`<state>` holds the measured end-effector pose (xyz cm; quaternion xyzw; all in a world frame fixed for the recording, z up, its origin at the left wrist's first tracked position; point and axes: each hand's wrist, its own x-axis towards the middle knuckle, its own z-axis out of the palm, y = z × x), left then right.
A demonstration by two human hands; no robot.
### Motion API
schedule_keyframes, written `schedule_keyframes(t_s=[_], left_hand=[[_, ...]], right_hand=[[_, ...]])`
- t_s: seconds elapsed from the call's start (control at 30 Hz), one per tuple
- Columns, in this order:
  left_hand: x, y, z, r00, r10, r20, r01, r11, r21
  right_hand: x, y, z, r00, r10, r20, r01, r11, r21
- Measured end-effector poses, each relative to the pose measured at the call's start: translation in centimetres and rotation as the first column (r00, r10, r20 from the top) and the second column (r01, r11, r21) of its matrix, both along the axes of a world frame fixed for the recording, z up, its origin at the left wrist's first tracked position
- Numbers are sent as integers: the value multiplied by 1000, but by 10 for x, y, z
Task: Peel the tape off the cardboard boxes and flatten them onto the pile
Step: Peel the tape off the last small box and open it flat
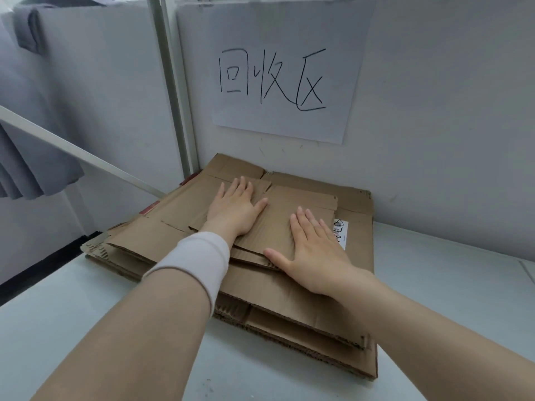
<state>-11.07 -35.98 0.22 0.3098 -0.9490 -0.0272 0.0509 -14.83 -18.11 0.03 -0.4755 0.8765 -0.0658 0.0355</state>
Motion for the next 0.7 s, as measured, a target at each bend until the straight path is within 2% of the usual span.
schedule_keyframes(t_s=[0.2,0.37,0.7], left_hand=[[12,11,26,996,-65,54,57,990,131],[37,24,45,997,-82,15,80,989,124],[49,51,109,988,-29,-154,59,979,195]], right_hand=[[2,-1,19,999,-13,44,12,1000,25],[4,1,43,998,9,56,-12,999,42],[7,16,93,1000,4,-11,-7,973,-232]])
